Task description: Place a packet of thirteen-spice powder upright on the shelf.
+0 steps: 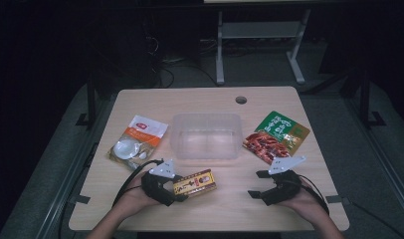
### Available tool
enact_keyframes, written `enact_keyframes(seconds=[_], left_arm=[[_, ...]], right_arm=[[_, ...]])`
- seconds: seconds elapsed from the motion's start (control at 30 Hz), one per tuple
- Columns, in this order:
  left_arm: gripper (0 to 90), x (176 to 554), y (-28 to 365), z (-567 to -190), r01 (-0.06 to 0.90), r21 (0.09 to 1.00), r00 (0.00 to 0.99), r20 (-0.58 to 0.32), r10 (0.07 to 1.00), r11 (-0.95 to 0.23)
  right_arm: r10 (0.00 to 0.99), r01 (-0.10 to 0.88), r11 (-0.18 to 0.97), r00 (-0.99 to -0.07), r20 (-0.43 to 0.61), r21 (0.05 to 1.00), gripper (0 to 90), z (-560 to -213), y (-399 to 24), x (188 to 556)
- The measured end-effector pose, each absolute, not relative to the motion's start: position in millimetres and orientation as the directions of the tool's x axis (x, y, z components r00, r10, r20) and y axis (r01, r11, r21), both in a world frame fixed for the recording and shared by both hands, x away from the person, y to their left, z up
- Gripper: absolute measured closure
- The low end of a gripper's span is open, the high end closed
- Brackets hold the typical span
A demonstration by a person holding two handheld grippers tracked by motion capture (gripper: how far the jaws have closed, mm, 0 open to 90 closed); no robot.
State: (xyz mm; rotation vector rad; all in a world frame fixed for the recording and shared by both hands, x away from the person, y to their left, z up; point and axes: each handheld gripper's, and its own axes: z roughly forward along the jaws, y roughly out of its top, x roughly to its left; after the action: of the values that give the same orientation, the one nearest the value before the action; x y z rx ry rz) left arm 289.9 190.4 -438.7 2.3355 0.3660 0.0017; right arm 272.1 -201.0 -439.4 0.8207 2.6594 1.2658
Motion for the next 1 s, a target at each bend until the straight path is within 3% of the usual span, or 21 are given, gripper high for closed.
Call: enact_keyframes(seconds=[0.17, 1.0], left_arm=[[32.0, 287.6, 197.2, -434.0, 0.257, 0.712, 0.961, -0.117, 0.251, -0.654], [31.9, 284.9, 212.1, -422.9, 0.186, 0.739, 0.979, -0.087, 0.183, -0.647]], right_arm=[[0.453, 0.403, 0.519, -0.878, 0.158, 0.753, 18.1, -435.5, -194.2, 271.9], [0.185, 0.204, 0.530, -0.975, 0.122, 0.823, 18.2, -408.8, -134.8, 293.5]])
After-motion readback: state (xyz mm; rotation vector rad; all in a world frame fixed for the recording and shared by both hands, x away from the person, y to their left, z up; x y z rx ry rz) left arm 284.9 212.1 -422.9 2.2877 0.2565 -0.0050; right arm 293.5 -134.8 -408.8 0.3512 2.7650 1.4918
